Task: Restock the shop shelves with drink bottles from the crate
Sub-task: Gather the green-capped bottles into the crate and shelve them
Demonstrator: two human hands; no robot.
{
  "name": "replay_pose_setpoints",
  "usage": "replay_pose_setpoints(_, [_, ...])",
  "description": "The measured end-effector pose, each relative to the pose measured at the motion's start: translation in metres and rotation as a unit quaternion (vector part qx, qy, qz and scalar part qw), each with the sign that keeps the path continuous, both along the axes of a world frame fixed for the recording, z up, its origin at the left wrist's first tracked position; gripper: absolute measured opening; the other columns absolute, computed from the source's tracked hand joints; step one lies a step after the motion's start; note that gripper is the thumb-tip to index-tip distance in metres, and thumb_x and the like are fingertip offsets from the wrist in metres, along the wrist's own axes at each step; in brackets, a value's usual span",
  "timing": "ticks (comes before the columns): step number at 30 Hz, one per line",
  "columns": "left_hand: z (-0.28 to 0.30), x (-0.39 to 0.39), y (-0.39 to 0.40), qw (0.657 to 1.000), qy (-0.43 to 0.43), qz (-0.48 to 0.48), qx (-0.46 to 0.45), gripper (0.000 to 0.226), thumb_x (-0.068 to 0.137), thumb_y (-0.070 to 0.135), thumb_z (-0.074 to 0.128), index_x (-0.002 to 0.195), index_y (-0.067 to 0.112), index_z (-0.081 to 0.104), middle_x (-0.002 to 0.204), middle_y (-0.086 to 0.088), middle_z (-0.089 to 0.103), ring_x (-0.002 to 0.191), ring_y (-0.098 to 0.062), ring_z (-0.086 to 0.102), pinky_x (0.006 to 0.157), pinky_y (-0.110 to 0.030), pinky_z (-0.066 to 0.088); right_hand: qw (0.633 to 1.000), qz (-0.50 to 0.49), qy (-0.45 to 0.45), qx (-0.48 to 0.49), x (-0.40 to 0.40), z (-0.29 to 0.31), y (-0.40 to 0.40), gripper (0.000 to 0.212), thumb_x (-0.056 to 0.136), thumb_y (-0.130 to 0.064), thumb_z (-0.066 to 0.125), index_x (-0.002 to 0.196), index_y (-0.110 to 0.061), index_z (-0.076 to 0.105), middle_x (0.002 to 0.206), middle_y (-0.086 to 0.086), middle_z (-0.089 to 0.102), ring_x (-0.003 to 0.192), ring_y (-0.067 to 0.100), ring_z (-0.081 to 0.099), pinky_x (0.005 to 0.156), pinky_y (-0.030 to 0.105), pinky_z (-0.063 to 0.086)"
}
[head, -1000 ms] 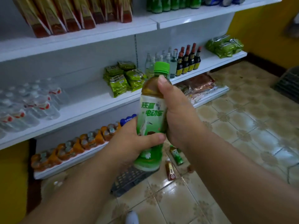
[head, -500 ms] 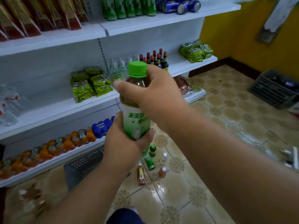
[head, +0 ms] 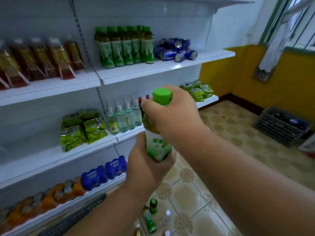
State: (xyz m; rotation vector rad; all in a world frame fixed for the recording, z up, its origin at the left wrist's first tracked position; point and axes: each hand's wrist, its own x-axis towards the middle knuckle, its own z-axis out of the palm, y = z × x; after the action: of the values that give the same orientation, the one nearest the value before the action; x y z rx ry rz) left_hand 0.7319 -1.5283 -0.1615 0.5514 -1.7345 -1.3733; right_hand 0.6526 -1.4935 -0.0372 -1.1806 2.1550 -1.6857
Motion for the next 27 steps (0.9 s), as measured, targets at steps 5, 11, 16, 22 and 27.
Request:
replay_pose_setpoints(5, [-0.008,-0.047,-0.02,1.0,0.001,0.009,-0.005,0.081,0.065,-0.002,0.091,0.093,0.066,0.056,0.09,0.024,0.073,0.079,0.002,0.071,0.062,-0.017,0.057,1.0,0.001,0.009,0.0,-0.045,-0.003,-0.014,0.033,0.079,-0.027,0.069,0.061,-0.019,0.042,0.049,-0.009,0.042,0.045,0.006,0.036,0.049,0.034,0.041])
replay_pose_setpoints(11, [-0.018,-0.117,-0.033,0.998,-0.012,0.038,0.041,0.062,0.055,0.026,0.09,0.101,0.055,0.06,0.102,0.01,0.075,0.093,-0.014,0.074,0.075,-0.049,0.063,0.999,0.031,0.011,-0.008,-0.119,-0.014,-0.033,0.034,0.078,-0.028,0.068,0.06,-0.019,0.041,0.049,-0.009,0.043,0.046,0.008,0.035,0.051,0.03,0.038])
replay_pose_setpoints(16, [-0.015,-0.186,-0.045,0.99,-0.024,0.142,0.0,0.063,0.047,0.04,0.083,0.099,0.061,0.055,0.094,0.024,0.072,0.082,0.001,0.07,0.07,-0.036,0.063,0.994,0.097,0.044,-0.011,-0.189,-0.009,-0.054,0.033,0.078,-0.028,0.067,0.063,-0.017,0.04,0.052,-0.008,0.044,0.048,0.009,0.034,0.046,0.028,0.033])
replay_pose_setpoints(22, [0.019,-0.3,-0.04,0.98,0.013,0.196,0.014,0.059,0.049,0.037,0.079,0.097,0.063,0.057,0.09,0.023,0.072,0.079,0.003,0.07,0.062,-0.019,0.057,0.984,0.175,0.025,-0.02,-0.299,0.021,-0.065,0.03,0.076,-0.024,0.067,0.061,-0.019,0.041,0.05,-0.007,0.041,0.051,0.014,0.037,0.053,0.039,0.043])
replay_pose_setpoints(27, [0.028,-0.357,-0.037,0.974,-0.019,0.226,0.003,0.048,0.051,0.046,0.073,0.093,0.057,0.054,0.089,0.02,0.07,0.08,0.001,0.068,0.059,-0.013,0.052,0.978,0.205,0.011,-0.028,-0.36,0.027,-0.07,0.02,0.067,-0.032,0.061,0.062,-0.021,0.045,0.051,-0.006,0.042,0.052,0.015,0.04,0.052,0.042,0.047])
